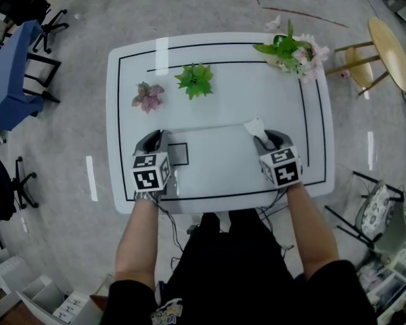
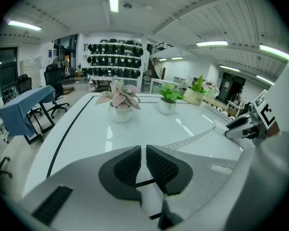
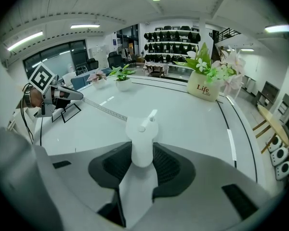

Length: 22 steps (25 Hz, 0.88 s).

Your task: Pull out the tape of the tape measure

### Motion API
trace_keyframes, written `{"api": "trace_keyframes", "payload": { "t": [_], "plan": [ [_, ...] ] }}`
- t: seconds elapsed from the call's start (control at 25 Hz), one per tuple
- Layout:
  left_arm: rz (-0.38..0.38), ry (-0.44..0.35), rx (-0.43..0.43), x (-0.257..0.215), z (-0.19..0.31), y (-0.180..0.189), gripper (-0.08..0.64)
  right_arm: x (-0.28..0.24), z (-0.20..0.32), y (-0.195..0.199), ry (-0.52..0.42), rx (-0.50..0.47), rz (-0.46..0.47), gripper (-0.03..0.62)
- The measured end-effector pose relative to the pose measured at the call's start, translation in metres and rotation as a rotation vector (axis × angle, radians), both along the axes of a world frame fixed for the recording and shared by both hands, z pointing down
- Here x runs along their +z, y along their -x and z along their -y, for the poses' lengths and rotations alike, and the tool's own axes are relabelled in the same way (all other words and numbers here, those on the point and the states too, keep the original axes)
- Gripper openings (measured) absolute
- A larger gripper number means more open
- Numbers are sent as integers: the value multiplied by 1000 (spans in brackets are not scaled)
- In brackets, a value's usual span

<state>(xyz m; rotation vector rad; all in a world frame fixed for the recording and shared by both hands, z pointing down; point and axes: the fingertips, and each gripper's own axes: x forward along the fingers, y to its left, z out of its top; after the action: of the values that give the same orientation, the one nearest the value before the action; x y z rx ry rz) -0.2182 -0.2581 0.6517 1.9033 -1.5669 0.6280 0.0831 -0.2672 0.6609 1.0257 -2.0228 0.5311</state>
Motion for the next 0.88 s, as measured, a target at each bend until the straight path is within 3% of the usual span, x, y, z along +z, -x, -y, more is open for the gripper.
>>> {"api": "trace_keyframes", "payload": {
  "t": [0.88],
  "plan": [
    [-36,-24,38,-3,2,-10,126,-4,-3,3,-26,-37,-12,144]
  ]
}}
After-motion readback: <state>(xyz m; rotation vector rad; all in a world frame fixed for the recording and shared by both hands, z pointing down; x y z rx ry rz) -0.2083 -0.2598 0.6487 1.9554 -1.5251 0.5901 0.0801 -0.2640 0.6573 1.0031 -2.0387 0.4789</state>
